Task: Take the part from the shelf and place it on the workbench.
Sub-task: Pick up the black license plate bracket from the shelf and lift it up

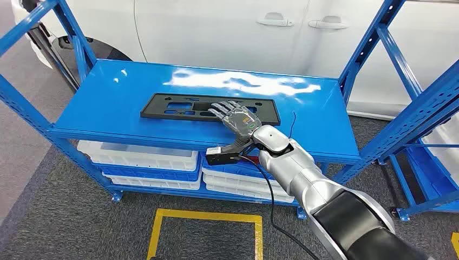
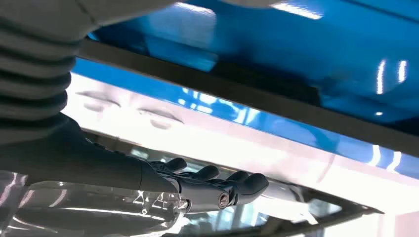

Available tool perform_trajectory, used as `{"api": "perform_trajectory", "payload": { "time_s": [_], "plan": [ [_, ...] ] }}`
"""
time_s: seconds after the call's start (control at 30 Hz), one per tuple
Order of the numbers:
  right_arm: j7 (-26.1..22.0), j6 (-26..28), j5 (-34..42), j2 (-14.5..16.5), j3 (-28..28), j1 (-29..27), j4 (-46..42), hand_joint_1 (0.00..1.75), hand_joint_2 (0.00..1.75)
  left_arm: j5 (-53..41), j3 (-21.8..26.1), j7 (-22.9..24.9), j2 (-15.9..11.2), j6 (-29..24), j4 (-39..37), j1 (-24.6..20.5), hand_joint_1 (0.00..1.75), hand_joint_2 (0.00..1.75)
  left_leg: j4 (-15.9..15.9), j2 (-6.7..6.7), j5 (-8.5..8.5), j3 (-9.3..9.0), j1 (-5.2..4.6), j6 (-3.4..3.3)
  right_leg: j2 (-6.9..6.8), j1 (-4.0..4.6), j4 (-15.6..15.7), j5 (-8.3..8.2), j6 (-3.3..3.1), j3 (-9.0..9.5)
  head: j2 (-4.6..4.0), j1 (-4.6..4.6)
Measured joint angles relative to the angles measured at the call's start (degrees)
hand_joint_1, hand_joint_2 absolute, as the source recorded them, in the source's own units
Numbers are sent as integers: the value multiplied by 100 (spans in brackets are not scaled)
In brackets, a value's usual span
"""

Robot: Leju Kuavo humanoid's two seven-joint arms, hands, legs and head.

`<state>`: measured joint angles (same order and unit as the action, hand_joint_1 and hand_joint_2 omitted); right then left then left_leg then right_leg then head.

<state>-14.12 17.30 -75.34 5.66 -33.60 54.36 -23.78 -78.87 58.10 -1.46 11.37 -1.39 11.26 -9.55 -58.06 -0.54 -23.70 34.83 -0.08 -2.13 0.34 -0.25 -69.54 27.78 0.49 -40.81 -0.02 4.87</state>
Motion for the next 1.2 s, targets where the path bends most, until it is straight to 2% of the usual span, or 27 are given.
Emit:
{"api": "perform_trajectory", "payload": {
  "time_s": [0.03, 0.07, 0.1, 0.13, 0.17, 0.2, 0.3, 0.37, 0.43, 0.47, 0.5, 0.57, 0.6, 0.63, 0.67, 0.73, 0.8, 0.87, 0.93, 0.97, 1.0, 1.03, 1.1, 1.13, 1.2],
  "plan": [
    [0, 0, -25, 3, -16, 5, 0, 0, 175, -3, 0, -1, 4, 0, 0, -1, 0, 0, 1, -1, -9, -16, -13, -2, 0, 20, 266, -144, -47, 115, 0, 0],
    [2, -1, -52, 5, -33, 10, 0, 0, 175, -4, 0, -2, 9, 1, -1, -1, 0, 0, 5, -1, -15, -25, -14, -4, -2, 45, 479, -222, -98, 206, 0, 0],
    [13, -1, -108, 11, -69, 19, 1, 0, 175, -7, 0, -3, 22, 0, -3, -5, 0, 0, 9, -1, -27, -40, -33, 1, -16, 80, 838, -379, -177, 357, 0, 1],
    [37, -1, -167, 21, -110, 26, 2, 0, 175, -9, 0, -6, 33, 0, -6, -9, 0, 0, 13, 1, -37, -44, -38, 13, -31, 113, 1063, -453, -233, 453, 0, 1],
    [72, -1, -223, 32, -155, 30, 7, 0, 175, -10, 0, -9, 42, 0, -9, -12, 0, 0, 18, 8, -44, -43, -35, 33, -44, 137, 1157, -460, -267, 489, 0, 1],
    [113, -1, -268, 44, -198, 32, 15, 0, 175, -10, 0, -10, 49, -1, -11, -15, 0, 0, 27, 15, -48, -44, -38, 57, -53, 146, 1179, -463, -272, 494, 0, 1],
    [217, 8, -326, 86, -310, 39, 43, 0, 175, -9, 0, -16, 52, -3, -11, -19, 0, 0, -62, 29, -144, -27, -42, 142, -52, 83, 1330, -516, -237, 588, 0, 1],
    [306, 20, -352, 133, -389, 52, 67, 0, 175, -9, 0, -24, 45, -4, -12, -21, 0, 0, -564, 26, -425, 197, -4, 222, -59, 52, 1397, -534, -232, 644, 0, 1],
    [396, 22, -359, 183, -460, 49, 95, 0, 175, -14, 0, -28, 34, 1, -12, -17, 0, 0, -1244, 25, -698, 538, 53, 298, -60, 43, 1389, -518, -245, 651, 0, 1],
    [427, 20, -334, 199, -481, 43, 107, 0, 175, -20, 0, -27, 28, 7, -11, -14, 0, 0, -1412, 27, -713, 635, 78, 331, -57, 34, 1377, -506, -235, 651, 0, 1],
    [446, 16, -288, 209, -493, 43, 115, 0, 175, -27, -1, -23, 25, 16, -11, -14, 0, 0, -1379, 28, -624, 634, 104, 362, -53, 18, 1354, -488, -217, 651, 0, 1],
    [461, 4, -153, 214, -491, 69, 116, 0, 175, -44, -3, -8, 22, 37, -12, -14, 0, 0, -771, 34, -261, 357, 156, 413, -46, -19, 1265, -426, -159, 647, 0, 1],
    [465, -11, -92, 213, -482, 101, 113, 0, 175, -49, -5, 0, 22, 47, -13, -17, 0, 0, -438, 30, -134, 189, 163, 417, -41, -21, 1203, -387, -121, 631, 0, 1],
    [472, -43, -51, 212, -474, 137, 107, 0, 175, -53, -7, 5, 22, 55, -13, -18, 0, 0, -210, 23, -67, 74, 165, 389, -35, -19, 1153, -358, -85, 611, 0, -1],
    [481, -93, -36, 211, -468, 174, 101, 0, 175, -57, -8, 6, 21, 62, -13, -19, 0, 0, -111, 14, -67, 26, 157, 347, -30, -12, 1119, -340, -50, 593, 0, -2],
    [521, -213, -75, 208, -464, 235, 95, 0, 175, -73, -14, 2, 19, 70, -13, -22, 0, 0, -114, 2, -81, 34, 138, 239, -22, -14, 1109, -338, 6, 579, 0, -5],
    [604, -322, -180, 207, -468, 278, 96, 0, 175, -92, -21, -4, 19, 74, -13, -35, 0, 0, -94, 4, -66, 30, 146, 170, -26, -36, 1012, -260, 59, 543, 0, -5],
    [718, -429, -295, 208, -481, 309, 113, 0, 175, -106, -31, -11, 22, 80, -13, -60, 0, 0, -82, 11, -59, 25, 155, 120, -30, -51, 504, 28, 107, 306, 0, -5],
    [824, -527, -365, 208, -499, 301, 155, 0, 175, -113, -41, -15, 24, 86, -13, -75, 0, 0, -82, 14, -64, 27, 147, 97, -30, -52, -286, 356, 135, -89, 0, -4],
    [861, -558, -378, 207, -506, 284, 180, 0, 175, -116, -46, -15, 24, 88, -13, -76, 0, 0, -82, 12, -66, 26, 144, 94, -30, -51, -533, 406, 136, -223, 0, -5],
    [892, -580, -385, 207, -510, 270, 204, 0, 175, -119, -50, -15, 24, 90, -13, -77, 0, 0, -83, 9, -68, 23, 140, 93, -30, -50, -565, 345, 126, -257, 0, -5],
    [912, -588, -387, 207, -513, 264, 223, 0, 175, -120, -55, -15, 25, 90, -13, -77, 0, 0, -83, 6, -71, 15, 137, 97, -30, -48, -344, 176, 103, -166, 0, -5],
    [936, -599, -387, 207, -516, 280, 244, 0, 175, -121, -61, -18, 29, 91, -13, -85, 0, 0, -84, 3, -84, -1, 125, 117, -29, -31, 469, -218, 38, 215, 0, -4],
    [948, -615, -386, 208, -517, 295, 252, 0, 175, -121, -63, -21, 32, 91, -13, -92, 0, 0, -85, 4, -91, -4, 115, 136, -30, -13, 812, -339, 11, 375, 0, -4],
    [981, -651, -382, 207, -521, 315, 276, 0, 175, -121, -63, -28, 37, 91, -13, -103, 0, 0, -76, 9, -100, -3, 105, 191, -30, 27, 1091, -377, -26, 497, 0, -4]
  ]
}}
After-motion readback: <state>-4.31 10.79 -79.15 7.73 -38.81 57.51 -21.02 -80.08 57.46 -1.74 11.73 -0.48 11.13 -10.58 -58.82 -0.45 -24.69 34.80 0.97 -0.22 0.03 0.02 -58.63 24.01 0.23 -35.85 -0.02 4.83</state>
